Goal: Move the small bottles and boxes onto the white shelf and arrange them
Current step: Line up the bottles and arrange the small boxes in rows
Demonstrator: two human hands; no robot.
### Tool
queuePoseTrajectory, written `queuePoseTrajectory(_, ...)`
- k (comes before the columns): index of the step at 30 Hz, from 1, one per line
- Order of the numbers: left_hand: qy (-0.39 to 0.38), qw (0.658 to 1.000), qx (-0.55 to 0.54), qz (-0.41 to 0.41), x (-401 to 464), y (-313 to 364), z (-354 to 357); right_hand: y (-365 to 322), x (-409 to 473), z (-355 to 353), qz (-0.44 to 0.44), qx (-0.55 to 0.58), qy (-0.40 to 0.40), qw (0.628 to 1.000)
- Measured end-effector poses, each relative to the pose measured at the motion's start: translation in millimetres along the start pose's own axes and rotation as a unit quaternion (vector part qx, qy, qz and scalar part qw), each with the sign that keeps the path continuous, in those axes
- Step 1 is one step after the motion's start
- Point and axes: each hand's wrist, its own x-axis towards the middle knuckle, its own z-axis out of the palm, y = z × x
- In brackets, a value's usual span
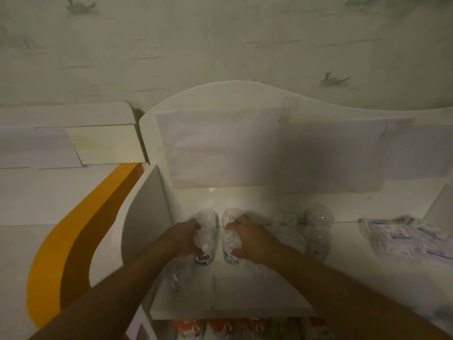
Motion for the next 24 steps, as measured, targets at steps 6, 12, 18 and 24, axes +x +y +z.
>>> queuePoseTrajectory(6, -0.031, 0.999, -0.043, 0.000, -12.1, 7.0, 0.0, 3.5, -6.4, -1.9, -0.002, -0.012, -0.010, 1.000)
queuePoseTrajectory(12, -0.106, 0.994, 0.011, -0.033, -37.7, 10.3, -21.9, 12.4, -16.4, -36.0, 0.040, 0.003, 0.026, 0.999)
queuePoseTrajectory(18, -0.126, 0.970, 0.199, -0.063, -61.7, 12.4, -19.7, 17.1, -31.4, -39.9, 0.066, -0.028, -0.009, 0.997)
queuePoseTrajectory(24, -0.055, 0.988, 0.146, -0.006, -67.1, 7.5, -7.1, 11.7, -38.4, -36.0, 0.033, -0.052, -0.027, 0.998)
